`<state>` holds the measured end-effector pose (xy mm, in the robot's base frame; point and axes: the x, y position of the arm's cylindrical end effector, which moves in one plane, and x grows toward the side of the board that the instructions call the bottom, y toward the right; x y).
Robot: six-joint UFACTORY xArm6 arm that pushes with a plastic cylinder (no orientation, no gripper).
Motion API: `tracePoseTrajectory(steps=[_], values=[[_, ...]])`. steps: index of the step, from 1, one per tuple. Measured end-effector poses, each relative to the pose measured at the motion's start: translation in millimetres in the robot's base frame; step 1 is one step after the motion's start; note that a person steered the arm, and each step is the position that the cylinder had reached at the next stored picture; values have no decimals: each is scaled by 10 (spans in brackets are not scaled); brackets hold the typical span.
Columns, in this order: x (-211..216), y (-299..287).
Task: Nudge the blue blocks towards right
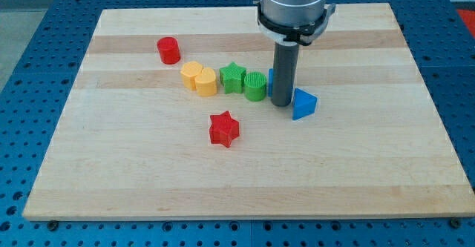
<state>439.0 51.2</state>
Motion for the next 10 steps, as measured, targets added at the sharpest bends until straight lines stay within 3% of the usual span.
tracePoseTrajectory(steps=[4,10], values=[[94,-301],[-32,-305]])
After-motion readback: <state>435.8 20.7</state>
